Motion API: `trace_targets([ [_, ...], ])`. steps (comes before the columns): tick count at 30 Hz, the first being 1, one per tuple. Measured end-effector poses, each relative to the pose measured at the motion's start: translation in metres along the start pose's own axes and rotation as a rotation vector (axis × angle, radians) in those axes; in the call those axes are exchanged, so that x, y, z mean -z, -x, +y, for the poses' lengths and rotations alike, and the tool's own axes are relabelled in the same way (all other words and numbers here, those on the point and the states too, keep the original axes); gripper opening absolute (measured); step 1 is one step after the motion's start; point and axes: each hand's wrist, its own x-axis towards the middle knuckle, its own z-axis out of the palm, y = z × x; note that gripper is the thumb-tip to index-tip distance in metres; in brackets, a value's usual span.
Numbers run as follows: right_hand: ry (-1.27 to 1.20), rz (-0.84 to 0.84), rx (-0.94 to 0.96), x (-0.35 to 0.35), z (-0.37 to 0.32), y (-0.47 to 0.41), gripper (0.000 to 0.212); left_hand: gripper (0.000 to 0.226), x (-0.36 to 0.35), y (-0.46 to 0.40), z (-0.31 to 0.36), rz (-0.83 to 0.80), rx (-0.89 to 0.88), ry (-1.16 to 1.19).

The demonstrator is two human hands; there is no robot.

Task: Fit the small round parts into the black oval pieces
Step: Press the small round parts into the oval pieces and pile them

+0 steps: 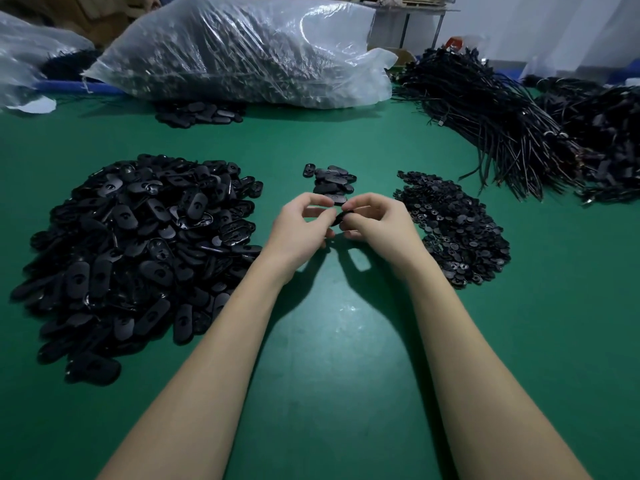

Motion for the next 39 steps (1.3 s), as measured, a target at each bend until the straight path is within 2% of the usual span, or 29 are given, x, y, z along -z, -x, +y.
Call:
trace_targets([
  [3, -0.072, -0.006, 0.023, 0.001, 0.003, 0.002, 0.020, 0.005, 0.000, 0.001, -0.001, -0.050, -0.005, -0.029],
  [7, -0.008, 0.023, 0.068, 0.002, 0.004, 0.005, 0.018, 0.004, 0.000, 0.002, -0.002, -0.084, -0.032, -0.023],
  [11, 0.386, 0.091, 0.126, 0.014, 0.004, 0.002, 0.019, 0.009, 0.000, 0.002, -0.004, -0.058, -0.030, -0.038],
  [14, 0.690, 0.244, 0.112, 0.025, 0.008, 0.001, 0.018, 0.011, 0.001, 0.002, -0.004, -0.039, -0.019, -0.024],
  [20, 0.889, 0.392, 0.043, 0.042, 0.014, -0.006, 0.033, 0.017, 0.002, 0.002, -0.003, -0.030, -0.006, -0.016],
  [23, 0.882, 0.380, -0.022, 0.047, 0.016, -0.008, 0.032, 0.019, 0.003, 0.002, -0.003, -0.024, -0.004, -0.021],
  [30, 0.794, 0.472, -0.045, 0.044, 0.013, -0.006, 0.012, 0.024, 0.005, 0.004, 0.000, -0.032, 0.008, -0.020],
  [36, 0.836, 0.475, 0.003, 0.043, 0.009, -0.005, 0.016, 0.035, 0.006, 0.008, 0.004, -0.032, 0.007, 0.013],
  [37, 0.786, 0.466, 0.003, 0.043, 0.008, -0.005, 0.016, 0.035, 0.006, 0.008, 0.004, -0.037, 0.010, 0.030],
  [39, 0.502, 0.398, 0.004, 0.043, 0.005, -0.006, 0.014, 0.037, 0.007, 0.008, 0.005, -0.051, 0.016, 0.062],
])
